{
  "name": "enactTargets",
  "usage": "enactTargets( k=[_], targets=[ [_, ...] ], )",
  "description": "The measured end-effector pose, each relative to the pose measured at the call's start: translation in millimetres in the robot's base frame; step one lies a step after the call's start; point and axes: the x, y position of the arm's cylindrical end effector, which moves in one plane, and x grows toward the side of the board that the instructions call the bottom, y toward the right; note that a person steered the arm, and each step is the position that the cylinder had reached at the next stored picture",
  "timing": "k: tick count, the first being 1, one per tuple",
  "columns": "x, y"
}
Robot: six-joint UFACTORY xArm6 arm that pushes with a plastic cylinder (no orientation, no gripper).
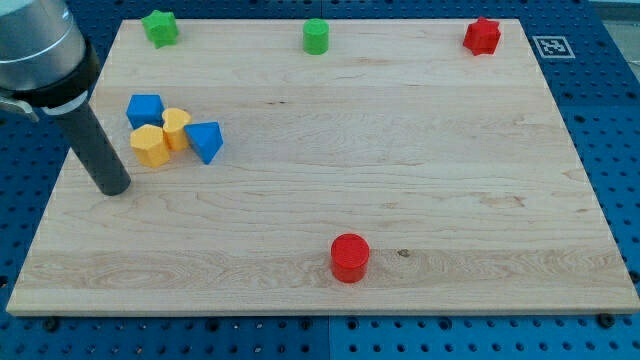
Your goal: Move the yellow blocks diagonally to the green star
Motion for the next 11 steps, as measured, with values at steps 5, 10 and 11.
enactTargets(
  k=[5,10,11],
  targets=[
    [-70,52],
    [-122,158],
    [-133,184]
  ],
)
